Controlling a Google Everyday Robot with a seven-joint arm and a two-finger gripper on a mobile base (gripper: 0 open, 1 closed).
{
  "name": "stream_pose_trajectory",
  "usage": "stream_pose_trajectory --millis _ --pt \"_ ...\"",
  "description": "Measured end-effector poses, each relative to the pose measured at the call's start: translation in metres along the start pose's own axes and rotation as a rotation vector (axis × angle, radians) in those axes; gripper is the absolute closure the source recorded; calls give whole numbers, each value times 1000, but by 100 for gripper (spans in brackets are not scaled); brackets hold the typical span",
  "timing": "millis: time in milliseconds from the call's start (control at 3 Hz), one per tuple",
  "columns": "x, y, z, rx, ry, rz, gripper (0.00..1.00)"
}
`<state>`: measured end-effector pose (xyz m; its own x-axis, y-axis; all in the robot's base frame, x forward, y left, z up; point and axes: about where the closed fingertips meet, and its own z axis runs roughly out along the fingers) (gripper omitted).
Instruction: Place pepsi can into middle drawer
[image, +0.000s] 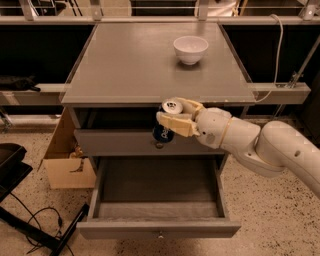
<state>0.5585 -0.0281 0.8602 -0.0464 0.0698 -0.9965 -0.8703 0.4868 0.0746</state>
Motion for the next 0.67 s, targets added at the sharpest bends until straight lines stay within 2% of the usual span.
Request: stream_pose_trajectory --millis 333,667 --pt "59 14 -6 12 77 23 100" --pt "126 33 -9 11 122 9 100"
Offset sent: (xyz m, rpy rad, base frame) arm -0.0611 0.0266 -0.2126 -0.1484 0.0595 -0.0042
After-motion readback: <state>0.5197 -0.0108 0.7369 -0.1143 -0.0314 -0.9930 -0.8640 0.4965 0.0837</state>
